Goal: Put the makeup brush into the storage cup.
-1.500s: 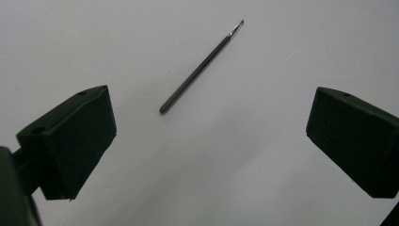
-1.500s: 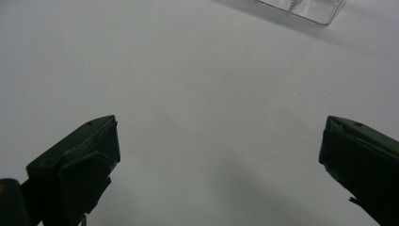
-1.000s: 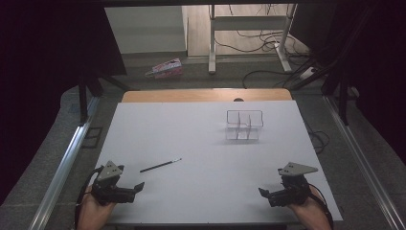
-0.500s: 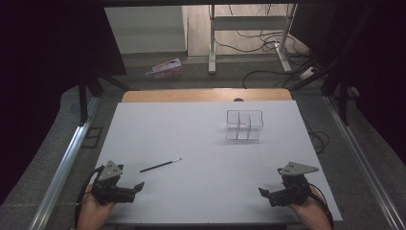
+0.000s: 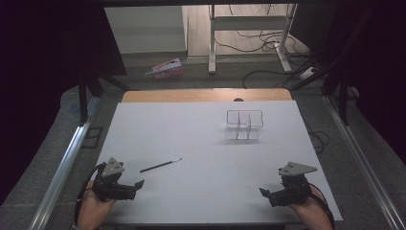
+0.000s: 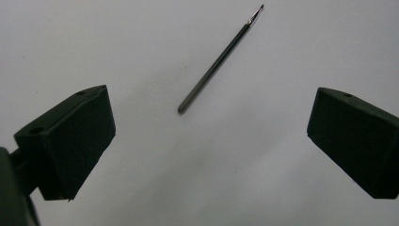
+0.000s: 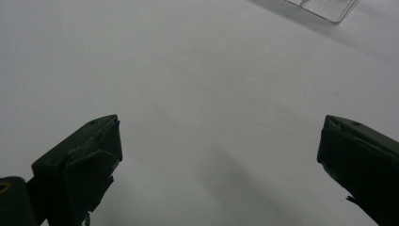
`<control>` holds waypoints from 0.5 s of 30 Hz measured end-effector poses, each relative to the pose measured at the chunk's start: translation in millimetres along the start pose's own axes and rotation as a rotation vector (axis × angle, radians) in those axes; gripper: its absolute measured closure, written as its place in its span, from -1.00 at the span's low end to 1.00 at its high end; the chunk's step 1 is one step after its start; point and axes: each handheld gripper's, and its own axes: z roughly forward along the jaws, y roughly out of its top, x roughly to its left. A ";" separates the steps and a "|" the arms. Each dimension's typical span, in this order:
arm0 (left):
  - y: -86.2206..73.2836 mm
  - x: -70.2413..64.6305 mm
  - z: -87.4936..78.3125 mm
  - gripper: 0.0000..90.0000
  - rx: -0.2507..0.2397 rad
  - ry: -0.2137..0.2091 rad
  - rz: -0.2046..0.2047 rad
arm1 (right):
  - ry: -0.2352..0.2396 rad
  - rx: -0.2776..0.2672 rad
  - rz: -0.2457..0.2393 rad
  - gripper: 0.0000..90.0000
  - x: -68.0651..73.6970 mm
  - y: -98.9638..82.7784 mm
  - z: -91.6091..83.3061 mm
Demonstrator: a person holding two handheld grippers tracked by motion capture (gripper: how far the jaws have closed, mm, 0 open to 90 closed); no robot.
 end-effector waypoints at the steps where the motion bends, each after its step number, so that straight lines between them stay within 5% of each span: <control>1: 0.2 0.1 0.3 -0.96 0.005 0.002 0.002 | 0.000 -0.003 -0.001 -0.99 0.1 0.1 -0.1; 15: 6.9 0.9 0.0 -0.96 0.049 0.005 0.043 | -0.005 -0.012 -0.038 -1.00 4.1 2.2 -2.3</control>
